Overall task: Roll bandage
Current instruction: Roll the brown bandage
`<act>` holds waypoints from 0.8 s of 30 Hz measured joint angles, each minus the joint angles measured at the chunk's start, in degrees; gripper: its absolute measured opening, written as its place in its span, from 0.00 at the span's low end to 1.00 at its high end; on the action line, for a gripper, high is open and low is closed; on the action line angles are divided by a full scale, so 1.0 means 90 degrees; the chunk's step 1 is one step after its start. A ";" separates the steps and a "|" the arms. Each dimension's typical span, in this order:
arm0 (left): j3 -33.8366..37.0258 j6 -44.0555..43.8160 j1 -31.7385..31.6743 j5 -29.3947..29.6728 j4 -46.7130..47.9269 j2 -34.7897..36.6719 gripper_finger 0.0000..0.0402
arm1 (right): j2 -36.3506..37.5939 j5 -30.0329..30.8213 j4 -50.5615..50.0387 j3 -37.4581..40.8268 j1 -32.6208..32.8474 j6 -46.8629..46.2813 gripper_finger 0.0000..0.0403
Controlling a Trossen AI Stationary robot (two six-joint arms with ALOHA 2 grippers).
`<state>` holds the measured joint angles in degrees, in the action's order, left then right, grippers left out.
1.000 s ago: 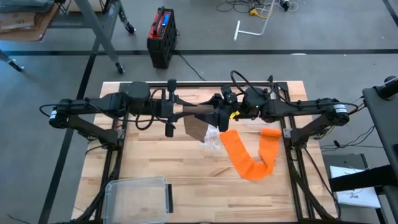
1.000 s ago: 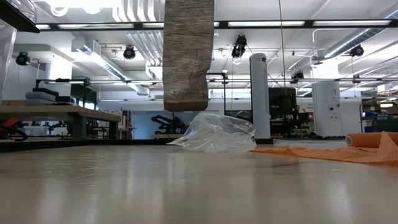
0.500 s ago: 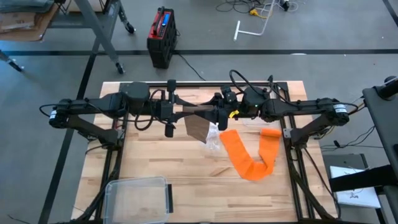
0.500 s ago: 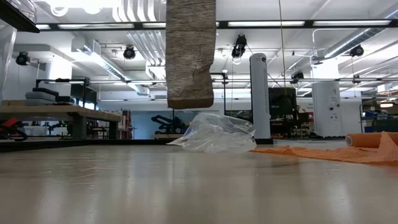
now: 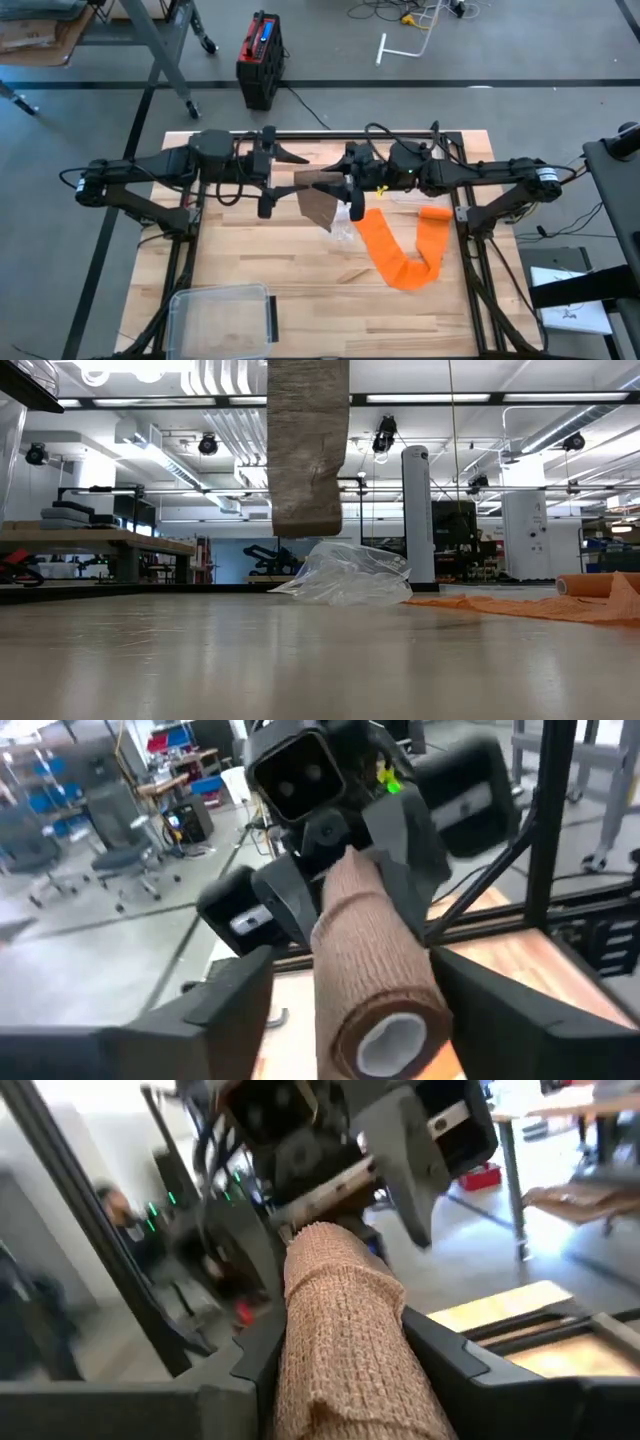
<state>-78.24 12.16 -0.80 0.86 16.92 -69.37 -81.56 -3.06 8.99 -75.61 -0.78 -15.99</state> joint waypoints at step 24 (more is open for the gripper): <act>0.0005 -0.0718 -0.0008 -0.0311 0.0104 -0.0244 0.39 | 0.0002 0.0021 -0.0279 0.0000 0.0017 0.2306 0.35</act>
<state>-78.19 5.70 -0.87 -1.93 17.85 -71.56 -81.54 -2.87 6.48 -75.61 -0.62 4.76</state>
